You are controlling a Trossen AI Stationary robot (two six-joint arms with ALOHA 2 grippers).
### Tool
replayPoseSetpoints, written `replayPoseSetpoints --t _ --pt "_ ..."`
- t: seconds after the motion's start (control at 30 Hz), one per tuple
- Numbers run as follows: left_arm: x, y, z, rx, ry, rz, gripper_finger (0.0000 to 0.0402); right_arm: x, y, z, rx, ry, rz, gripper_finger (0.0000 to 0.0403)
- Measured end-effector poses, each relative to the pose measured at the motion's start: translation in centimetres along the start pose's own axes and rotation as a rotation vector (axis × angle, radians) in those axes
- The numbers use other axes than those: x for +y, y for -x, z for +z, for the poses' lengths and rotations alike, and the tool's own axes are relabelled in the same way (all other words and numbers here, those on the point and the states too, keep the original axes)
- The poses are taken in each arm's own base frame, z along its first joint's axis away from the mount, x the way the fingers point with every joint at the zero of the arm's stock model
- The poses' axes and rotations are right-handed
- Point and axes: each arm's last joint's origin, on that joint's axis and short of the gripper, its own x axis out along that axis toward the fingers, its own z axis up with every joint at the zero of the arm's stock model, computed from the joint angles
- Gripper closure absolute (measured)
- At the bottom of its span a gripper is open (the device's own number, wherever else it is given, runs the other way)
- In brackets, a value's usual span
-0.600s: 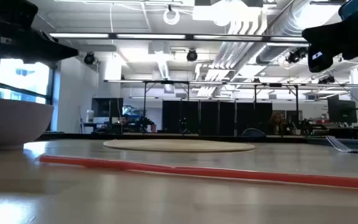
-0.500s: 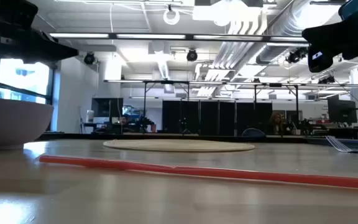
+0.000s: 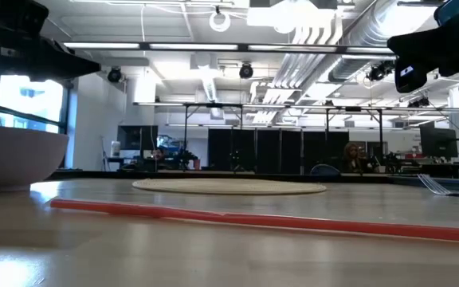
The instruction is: Pick & Place Utensil
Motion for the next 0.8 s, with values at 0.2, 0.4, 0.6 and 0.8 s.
replayPoseSetpoints --t 0.2,0.4,0.6,0.8 --pt "0.0 0.0 0.0 0.0 0.0 0.0 0.0399 0.0 0.0 0.0 0.0 0.0 0.0 0.0395" --pt "0.0 0.0 0.0 0.0 0.0 0.0 0.0399 0.0 0.0 0.0 0.0 0.0 0.0 0.0395" --pt "0.0 0.0 0.0 0.0 0.0 0.0 0.0399 0.0 0.0 0.01 0.0 0.0 0.0 0.0398" --pt "0.0 0.0 0.0 0.0 0.0 0.0 0.0399 0.0 0.0 0.0 0.0 0.0 -0.001 0.0398"
